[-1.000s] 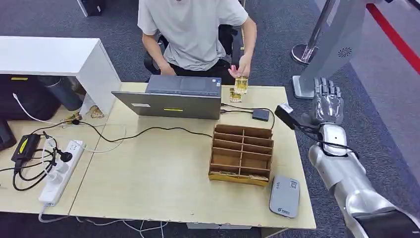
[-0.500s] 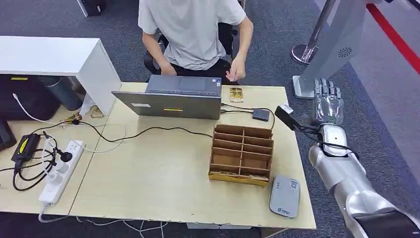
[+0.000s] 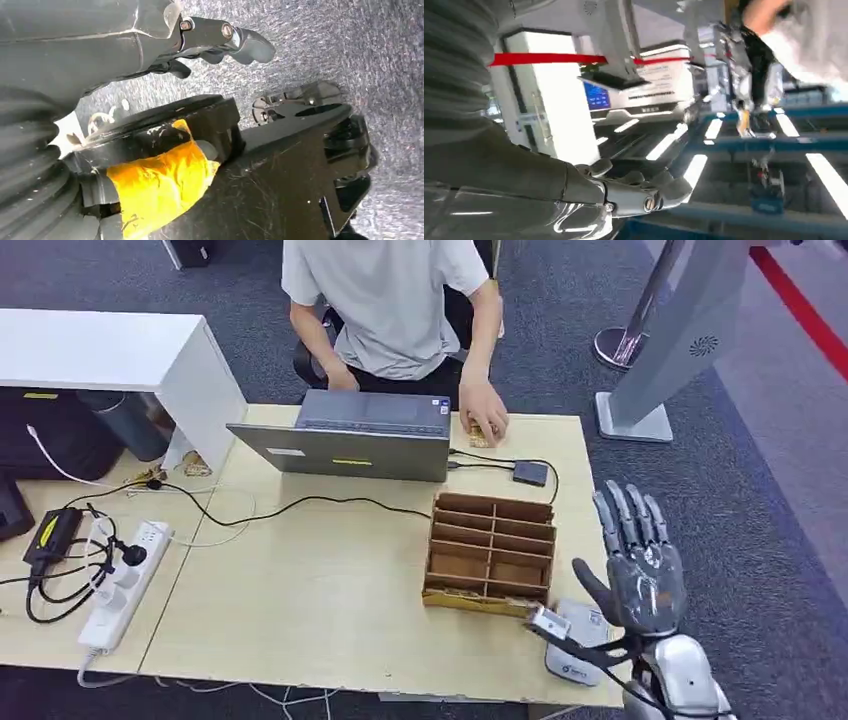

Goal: Pass the card to the sensor for recognition and then transmit it.

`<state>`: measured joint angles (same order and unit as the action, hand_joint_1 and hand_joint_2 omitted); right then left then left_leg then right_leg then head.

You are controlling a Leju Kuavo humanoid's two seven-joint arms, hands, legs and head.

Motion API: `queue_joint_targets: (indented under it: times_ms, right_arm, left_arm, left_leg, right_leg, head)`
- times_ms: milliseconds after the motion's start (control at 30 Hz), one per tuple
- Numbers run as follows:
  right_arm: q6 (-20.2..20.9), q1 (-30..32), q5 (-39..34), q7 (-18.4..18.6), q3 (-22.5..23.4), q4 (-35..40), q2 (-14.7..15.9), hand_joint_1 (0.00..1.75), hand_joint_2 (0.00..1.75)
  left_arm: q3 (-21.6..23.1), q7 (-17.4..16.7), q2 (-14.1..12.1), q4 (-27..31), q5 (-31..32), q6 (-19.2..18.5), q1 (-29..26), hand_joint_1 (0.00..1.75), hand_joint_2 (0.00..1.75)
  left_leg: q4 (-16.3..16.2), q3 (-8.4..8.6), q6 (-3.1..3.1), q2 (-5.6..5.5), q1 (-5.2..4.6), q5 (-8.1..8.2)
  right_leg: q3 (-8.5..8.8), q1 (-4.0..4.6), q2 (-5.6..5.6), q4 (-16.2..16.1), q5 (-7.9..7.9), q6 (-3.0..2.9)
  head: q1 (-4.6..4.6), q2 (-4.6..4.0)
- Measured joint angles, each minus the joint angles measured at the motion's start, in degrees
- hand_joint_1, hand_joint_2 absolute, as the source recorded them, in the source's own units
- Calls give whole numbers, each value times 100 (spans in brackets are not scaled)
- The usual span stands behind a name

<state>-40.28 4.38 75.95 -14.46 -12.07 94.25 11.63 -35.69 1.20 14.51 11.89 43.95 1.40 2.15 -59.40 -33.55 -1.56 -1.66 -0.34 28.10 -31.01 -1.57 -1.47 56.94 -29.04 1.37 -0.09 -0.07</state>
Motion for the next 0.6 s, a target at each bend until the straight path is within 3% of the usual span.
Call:
queue_joint_targets:
  times_ms: [67,167,433,533,600]
  right_arm:
    - [0,692,195,-130,145,860,-70,0,175]
    - [4,1174,353,-88,250,1556,-125,0,175]
    - [9,1711,573,123,272,2405,-136,0,175]
    - [9,1840,720,411,246,2480,-112,0,175]
    - [11,1911,869,816,74,2465,52,0,175]
  left_arm:
    - [-89,0,11,0,-11,35,1,0,175]
    - [-153,0,13,0,5,41,6,0,175]
    - [-223,0,22,0,39,41,11,0,175]
    - [-231,0,22,0,24,46,14,0,175]
    - [-231,2,24,0,-105,74,16,0,175]
  left_leg:
    - [1,0,3,5,0,7]
    - [2,15,4,44,0,17]
    - [1,31,3,58,-2,17]
    - [1,33,2,59,-2,17]
    - [1,33,2,60,-2,18]
  right_leg:
    - [0,0,6,1,-1,-1]
    - [0,-1,45,2,-2,-5]
    - [12,-2,57,1,0,-6]
    - [15,-2,59,1,0,-6]
    - [15,-2,59,1,0,-6]
  head:
    - [2,0]
    - [0,0]
    - [0,0]
    - [0,0]
    - [0,0]
